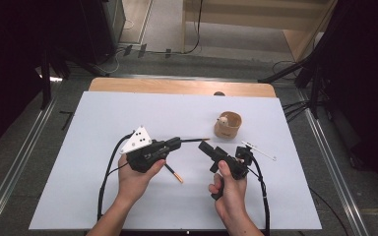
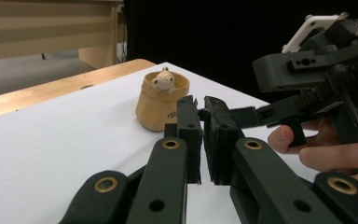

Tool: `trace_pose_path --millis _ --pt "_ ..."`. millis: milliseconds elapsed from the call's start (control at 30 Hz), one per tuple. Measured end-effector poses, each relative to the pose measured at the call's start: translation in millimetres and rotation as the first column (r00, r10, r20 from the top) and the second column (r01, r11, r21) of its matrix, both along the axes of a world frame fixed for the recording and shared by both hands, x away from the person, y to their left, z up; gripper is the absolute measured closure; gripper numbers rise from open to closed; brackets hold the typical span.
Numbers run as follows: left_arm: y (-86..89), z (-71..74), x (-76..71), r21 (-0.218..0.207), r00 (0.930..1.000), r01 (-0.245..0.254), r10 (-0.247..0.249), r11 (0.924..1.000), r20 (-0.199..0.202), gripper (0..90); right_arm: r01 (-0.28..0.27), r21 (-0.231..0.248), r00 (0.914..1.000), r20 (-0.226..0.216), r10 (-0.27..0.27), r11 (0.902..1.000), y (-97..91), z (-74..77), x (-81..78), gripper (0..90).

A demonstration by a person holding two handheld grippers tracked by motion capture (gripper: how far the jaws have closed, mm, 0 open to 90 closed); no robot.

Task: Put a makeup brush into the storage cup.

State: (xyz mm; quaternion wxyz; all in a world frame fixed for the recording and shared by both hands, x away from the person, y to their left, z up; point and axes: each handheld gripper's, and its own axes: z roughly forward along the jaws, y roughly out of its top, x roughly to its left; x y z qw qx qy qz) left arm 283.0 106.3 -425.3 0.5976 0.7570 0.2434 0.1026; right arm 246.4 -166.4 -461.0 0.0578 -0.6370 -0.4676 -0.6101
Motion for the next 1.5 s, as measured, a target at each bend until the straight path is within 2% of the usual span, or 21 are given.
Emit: trace_pose_path --millis 100,133,167,233,300,333,467,567,667,733,800,933,1167,1233,1267,1300,1333,1367,1400,1433,1500 --pt "-4.8 -2.8 -3.8 -0.012 0.9998 -0.004 0.004 0.9999 0.019 87.2 0.000 0.073 0.9985 -0.055 0.004 0.9973 -0.5 -2.3 0.8 2.3" --pt "-6.3 -3.9 -4.9 -0.014 0.9997 -0.004 0.004 0.9999 0.025 87.2 0.000 0.073 0.9985 -0.055 0.004 0.9973 -0.5 -2.3 0.8 2.3" --pt "-7.5 -4.8 -5.9 -0.015 0.9995 -0.004 0.004 0.9999 0.031 87.2 0.004 0.105 0.9967 -0.081 0.005 0.9944 -1.4 -4.2 1.5 3.0" --pt "-9.9 -6.7 -8.0 -0.023 0.9993 -0.002 0.003 0.9997 0.037 87.2 0.014 0.118 0.9960 -0.090 -0.003 0.9929 -2.0 -4.9 1.6 4.5" --pt "-12.4 -8.4 -10.0 -0.026 0.9991 -0.002 0.003 0.9997 0.042 87.2 0.016 0.149 0.9941 -0.108 0.000 0.9887 -3.3 -6.0 2.3 6.3" --pt "-13.6 -9.2 -10.7 -0.026 0.9990 0.004 -0.003 0.9997 0.044 87.2 0.023 0.176 0.9922 -0.124 -0.001 0.9840 -4.7 -7.9 3.2 10.4" --pt "-18.6 -12.8 -12.3 -0.026 0.9991 0.015 -0.014 0.9996 0.039 87.2 0.037 0.184 0.9891 -0.147 -0.010 0.9821 -6.4 -10.5 4.6 15.8" --pt "-21.7 -16.9 -12.8 -0.024 0.9993 0.018 -0.018 0.9996 0.032 87.2 0.056 0.183 0.9840 -0.177 -0.023 0.9815 -8.6 -16.4 7.6 30.2" --pt "-24.1 -18.7 -13.9 -0.019 0.9992 0.027 -0.026 0.9995 0.031 87.2 0.064 0.180 0.9823 -0.185 -0.030 0.9816 -10.0 -19.2 8.7 35.4" --pt "-25.6 -19.1 -14.8 -0.015 0.9989 0.033 -0.033 0.9993 0.033 87.2 0.072 0.211 0.9793 -0.201 -0.029 0.9749 -11.1 -20.7 9.2 39.9" --pt "-26.7 -19.6 -15.1 -0.011 0.9987 0.038 -0.037 0.9992 0.035 87.1 0.076 0.213 0.9773 -0.210 -0.030 0.9741 -12.0 -22.9 10.6 46.4" --pt "-27.5 -20.5 -15.1 -0.008 0.9988 0.036 -0.036 0.9993 0.033 87.2 0.074 0.215 0.9749 -0.221 -0.025 0.9738 -12.4 -24.7 10.7 53.4" --pt "-28.2 -21.2 -15.4 0.006 0.9989 0.035 -0.035 0.9994 0.032 87.2 0.071 0.223 0.9776 -0.209 -0.023 0.9723 -13.3 -27.5 11.8 55.5" --pt "-28.9 -21.7 -14.9 0.007 0.9993 0.033 -0.033 0.9994 0.019 87.0 0.070 0.226 0.9780 -0.207 -0.022 0.9717 -13.7 -27.8 12.0 56.6" --pt "-29.5 -22.5 -14.2 0.011 0.9993 0.037 -0.037 0.9993 0.010 86.9 0.070 0.230 0.9787 -0.204 -0.022 0.9706 -14.4 -27.9 11.9 59.0" --pt "-29.6 -23.0 -14.6 0.015 0.9996 0.027 -0.027 0.9995 0.009 85.6 0.072 0.242 0.9819 -0.188 -0.026 0.9676 -16.0 -27.8 11.4 67.9" --pt "-29.7 -22.9 -14.3 0.016 0.9997 0.025 -0.025 0.9996 0.004 73.8 0.051 0.251 0.9907 -0.135 -0.018 0.9666 -18.0 -28.0 10.9 80.5" --pt "-30.2 -22.7 -13.2 0.013 0.9990 0.043 -0.043 0.9990 -0.011 60.9 0.039 0.233 0.9954 -0.094 -0.017 0.9716 -19.8 -27.2 9.8 83.7" --pt "-30.2 -22.3 -12.3 0.016 0.9982 0.057 -0.056 0.9983 -0.021 50.7 0.035 0.227 0.9985 -0.050 -0.024 0.9732 -21.2 -26.4 9.3 84.0" --pt "-29.5 -21.7 -12.3 0.020 0.9984 0.054 -0.054 0.9983 -0.020 43.4 0.037 0.214 0.9992 -0.025 -0.032 0.9762 -22.3 -25.9 9.0 84.1" --pt "-27.8 -20.7 -11.6 0.014 0.9980 0.057 -0.057 0.9983 -0.027 36.2 0.043 0.176 0.9990 0.003 -0.044 0.9835 -25.1 -22.8 8.1 84.1"
